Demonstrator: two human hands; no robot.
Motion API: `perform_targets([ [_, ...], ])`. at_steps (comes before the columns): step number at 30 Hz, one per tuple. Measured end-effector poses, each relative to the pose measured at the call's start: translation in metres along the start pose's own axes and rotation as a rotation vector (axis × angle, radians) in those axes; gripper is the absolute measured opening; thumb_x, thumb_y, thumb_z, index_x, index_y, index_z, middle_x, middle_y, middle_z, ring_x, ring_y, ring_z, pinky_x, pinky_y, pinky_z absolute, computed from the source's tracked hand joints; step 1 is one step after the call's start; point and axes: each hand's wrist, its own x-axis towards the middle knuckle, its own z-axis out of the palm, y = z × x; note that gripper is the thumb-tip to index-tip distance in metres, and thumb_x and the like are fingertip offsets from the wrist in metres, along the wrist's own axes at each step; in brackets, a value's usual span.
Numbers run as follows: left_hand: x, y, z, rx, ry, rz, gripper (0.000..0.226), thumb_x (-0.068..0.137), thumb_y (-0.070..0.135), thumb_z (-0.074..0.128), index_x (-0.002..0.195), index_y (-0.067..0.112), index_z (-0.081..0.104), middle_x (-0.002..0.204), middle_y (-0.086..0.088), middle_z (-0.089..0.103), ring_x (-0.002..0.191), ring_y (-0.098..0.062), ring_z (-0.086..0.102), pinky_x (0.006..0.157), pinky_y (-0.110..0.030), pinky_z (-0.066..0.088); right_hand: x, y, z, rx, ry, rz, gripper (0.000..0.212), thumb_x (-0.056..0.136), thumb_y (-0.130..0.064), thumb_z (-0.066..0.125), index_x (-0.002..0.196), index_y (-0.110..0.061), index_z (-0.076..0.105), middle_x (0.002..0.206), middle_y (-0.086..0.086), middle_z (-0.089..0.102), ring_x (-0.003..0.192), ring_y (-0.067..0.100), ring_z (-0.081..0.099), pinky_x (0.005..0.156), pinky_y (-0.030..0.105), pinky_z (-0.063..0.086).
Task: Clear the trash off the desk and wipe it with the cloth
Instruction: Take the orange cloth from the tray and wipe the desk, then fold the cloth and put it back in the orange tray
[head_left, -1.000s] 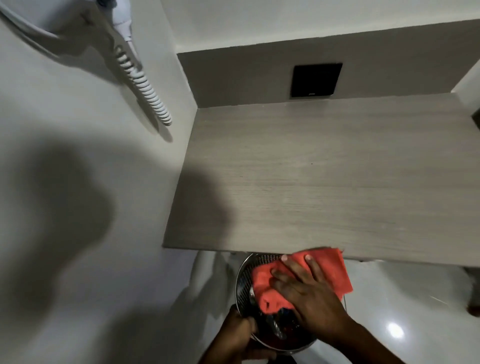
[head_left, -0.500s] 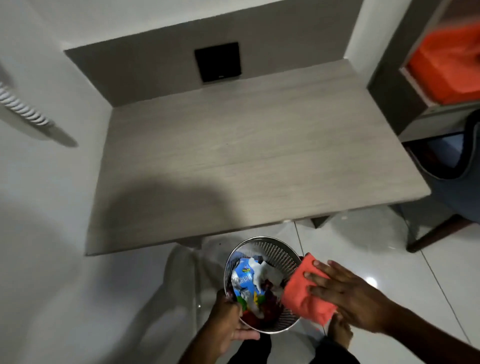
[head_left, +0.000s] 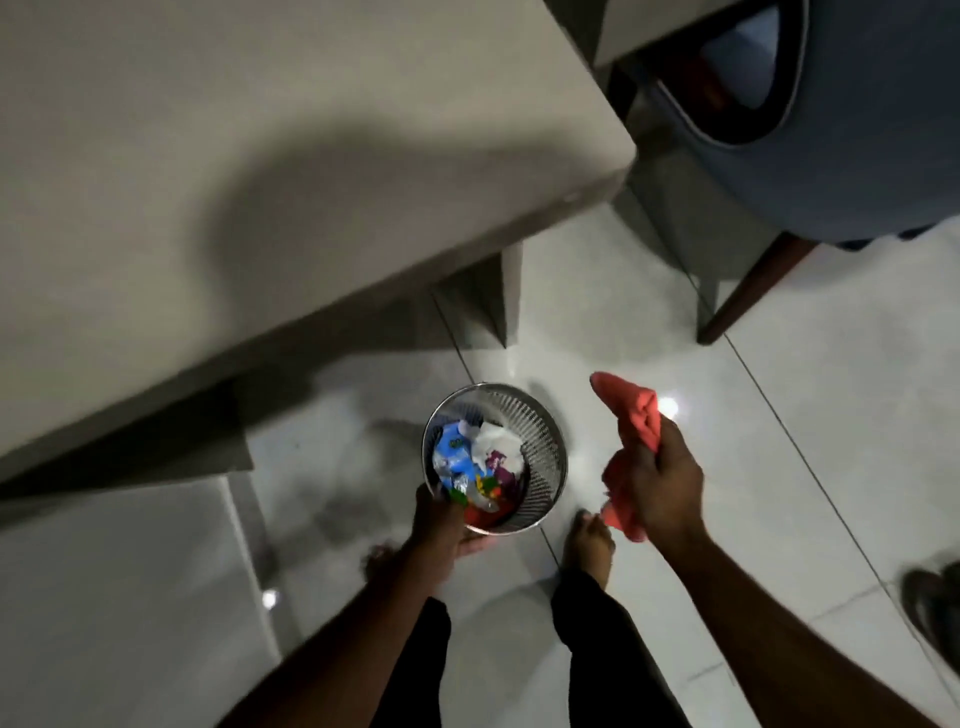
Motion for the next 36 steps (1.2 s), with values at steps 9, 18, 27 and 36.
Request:
perform_targets([
  [9, 0.076, -0.018, 0.125, -0.02, -0.03, -0.066, 0.032, 0.096, 0.006, 0.041, 0.122, 0.011, 0.06, 0.112, -0.019, 0.071, 0.085, -0.036, 0.072, 0.059, -0.044, 0.062, 0.049, 0.073, 0.007, 0.053, 0.051, 0.061, 0.041, 0.096, -0.016, 0.048, 0.133, -0.032, 0.057, 0.113, -0.016, 0.067, 0.102, 0.002, 0.064, 0.079, -0.001, 0.044],
  [18, -0.063, 0.06, 0.168, 0.355, 0.17, 0.361, 0.041, 0.1, 0.037, 0.046, 0.116, 0.007, 0.069, 0.105, -0.015, 0.076, 0.095, -0.03, 0.071, 0.077, -0.036, 0.059, 0.013, -0.001, -0.061, 0.016, -0.018, -0.138, 0.052, 0.092, -0.037, 0.044, 0.142, -0.022, 0.049, 0.127, -0.008, 0.063, 0.113, 0.012, 0.062, 0.095, 0.027, 0.05],
  [27, -0.317, 0.232, 0.163, 0.663, -0.04, 0.974, 0.037, 0.057, 0.056, 0.055, 0.06, 0.019, 0.058, 0.047, 0.01, 0.057, 0.048, -0.007, 0.051, 0.049, -0.022, 0.044, -0.052, -0.196, -0.141, 0.024, 0.054, -0.406, 0.059, 0.096, -0.048, 0.045, 0.14, -0.008, 0.05, 0.142, 0.023, 0.054, 0.133, 0.04, 0.05, 0.107, 0.051, 0.044],
  [36, -0.456, 0.436, 0.126, 0.839, -0.375, 1.201, 0.01, 0.067, 0.013, 0.049, 0.065, 0.019, 0.057, 0.06, 0.006, 0.048, 0.055, -0.011, 0.045, 0.053, -0.028, 0.037, -0.008, -0.345, -0.189, 0.879, -0.061, -0.292, 0.118, 0.052, -0.054, 0.086, 0.146, -0.02, 0.025, 0.155, 0.0, 0.035, 0.138, 0.004, 0.04, 0.11, 0.028, 0.038],
])
